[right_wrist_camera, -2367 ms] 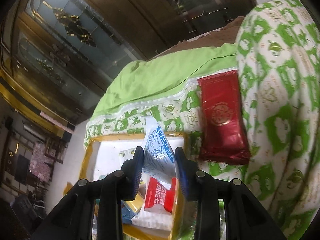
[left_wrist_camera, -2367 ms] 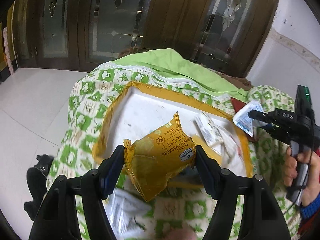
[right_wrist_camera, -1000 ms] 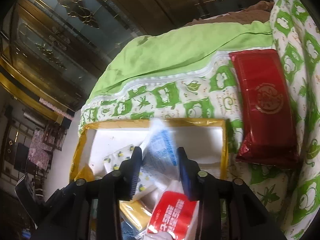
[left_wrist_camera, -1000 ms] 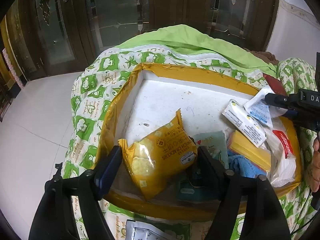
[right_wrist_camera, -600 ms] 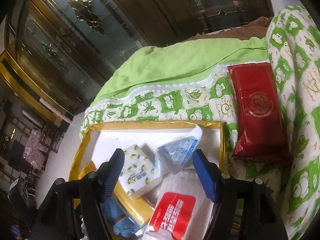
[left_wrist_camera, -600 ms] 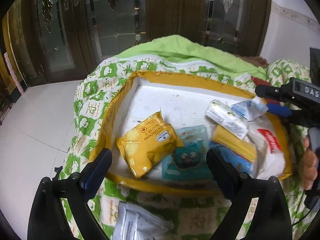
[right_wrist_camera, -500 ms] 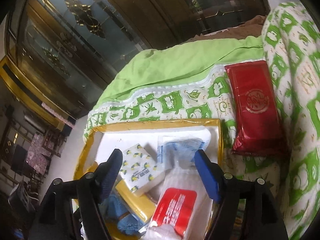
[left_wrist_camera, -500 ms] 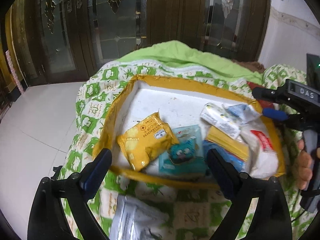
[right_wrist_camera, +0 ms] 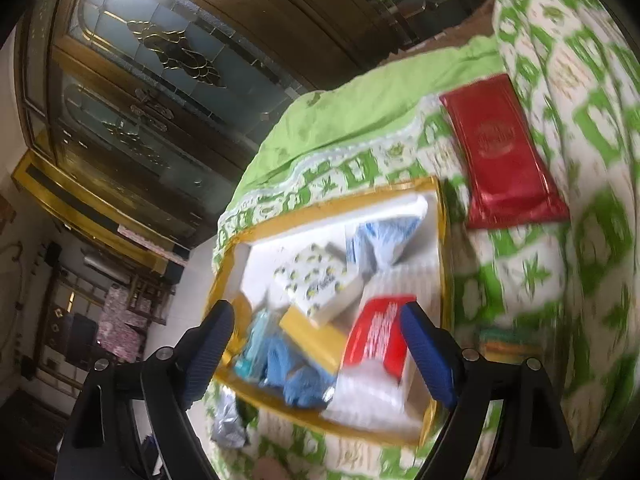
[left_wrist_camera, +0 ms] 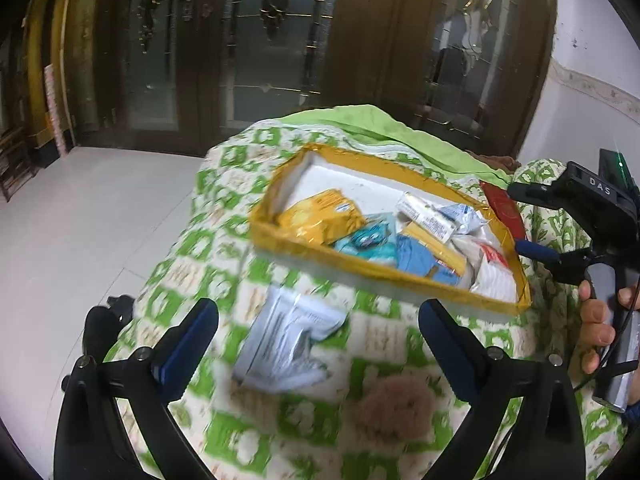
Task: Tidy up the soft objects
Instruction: 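Move the left tool to the silver foil packet while the right tool moves to the pink doll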
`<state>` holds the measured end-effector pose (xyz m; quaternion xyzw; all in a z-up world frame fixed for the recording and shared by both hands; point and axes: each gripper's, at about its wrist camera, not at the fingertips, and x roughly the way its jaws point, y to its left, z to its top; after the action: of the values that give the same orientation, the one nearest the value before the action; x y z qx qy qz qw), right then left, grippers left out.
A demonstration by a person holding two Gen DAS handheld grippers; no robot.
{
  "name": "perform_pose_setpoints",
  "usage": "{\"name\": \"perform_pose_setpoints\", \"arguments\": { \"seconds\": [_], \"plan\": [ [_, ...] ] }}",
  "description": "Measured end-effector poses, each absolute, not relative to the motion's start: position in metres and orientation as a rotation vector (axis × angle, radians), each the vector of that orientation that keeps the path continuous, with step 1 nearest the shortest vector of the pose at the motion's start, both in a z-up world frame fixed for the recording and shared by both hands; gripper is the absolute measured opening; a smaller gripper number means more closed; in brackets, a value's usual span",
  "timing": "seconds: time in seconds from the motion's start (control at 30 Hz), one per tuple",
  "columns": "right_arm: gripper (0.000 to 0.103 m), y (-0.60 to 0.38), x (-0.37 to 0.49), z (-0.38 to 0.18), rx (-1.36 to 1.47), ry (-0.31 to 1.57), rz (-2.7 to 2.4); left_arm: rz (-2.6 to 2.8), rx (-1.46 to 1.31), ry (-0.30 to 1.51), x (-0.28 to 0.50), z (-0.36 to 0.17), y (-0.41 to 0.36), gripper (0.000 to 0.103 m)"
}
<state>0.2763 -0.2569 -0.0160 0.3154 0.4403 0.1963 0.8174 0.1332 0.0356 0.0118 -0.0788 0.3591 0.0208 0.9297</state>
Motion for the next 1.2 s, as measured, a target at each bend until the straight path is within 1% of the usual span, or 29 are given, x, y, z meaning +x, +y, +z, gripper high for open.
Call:
{"name": "perform_pose_setpoints", "arguments": {
  "seconds": [0.1,0.5,1.2],
  "plan": [
    [0.089,-0.258,0.263,-0.020,0.682,0.948,0.420,0.062,-0.166,0.733,0.119,0.010,0.039,0.103],
    [0.091,-0.258,0.234,-0.018,0.627,0.936,0.422,0.073,-0.165,0.720,0.079,0.007,0.035,0.103],
    [0.091,-0.246,0.218,-0.013,0.536,0.921,0.466,0.091,-0.181,0.735,0.075,0.001,0.038,0.103]
  ]
}}
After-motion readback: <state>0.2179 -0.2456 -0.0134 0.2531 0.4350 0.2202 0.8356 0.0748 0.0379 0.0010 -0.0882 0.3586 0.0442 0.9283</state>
